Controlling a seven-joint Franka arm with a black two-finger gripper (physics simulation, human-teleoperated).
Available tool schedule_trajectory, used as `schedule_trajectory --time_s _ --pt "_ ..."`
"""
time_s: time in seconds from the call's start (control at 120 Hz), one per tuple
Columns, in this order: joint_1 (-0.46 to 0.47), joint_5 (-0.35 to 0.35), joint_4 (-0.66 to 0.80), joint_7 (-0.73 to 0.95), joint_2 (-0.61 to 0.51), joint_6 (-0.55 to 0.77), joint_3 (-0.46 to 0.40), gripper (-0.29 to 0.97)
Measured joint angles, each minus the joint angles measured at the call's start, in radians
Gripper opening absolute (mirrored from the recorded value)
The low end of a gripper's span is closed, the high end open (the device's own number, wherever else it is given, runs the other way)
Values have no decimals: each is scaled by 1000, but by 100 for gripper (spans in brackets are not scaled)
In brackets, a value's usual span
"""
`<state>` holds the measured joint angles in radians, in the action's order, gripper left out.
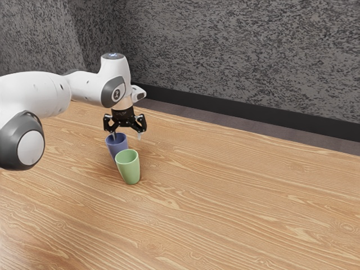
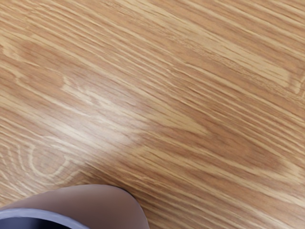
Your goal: Place the left cup onto the right cup
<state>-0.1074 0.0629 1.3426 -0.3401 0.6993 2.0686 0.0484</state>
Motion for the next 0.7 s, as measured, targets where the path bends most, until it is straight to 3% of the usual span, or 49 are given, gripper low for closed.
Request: schedule_trajectory --time_s 0.7 --pt "8 -5 25 -7 -6 3 -7 62"
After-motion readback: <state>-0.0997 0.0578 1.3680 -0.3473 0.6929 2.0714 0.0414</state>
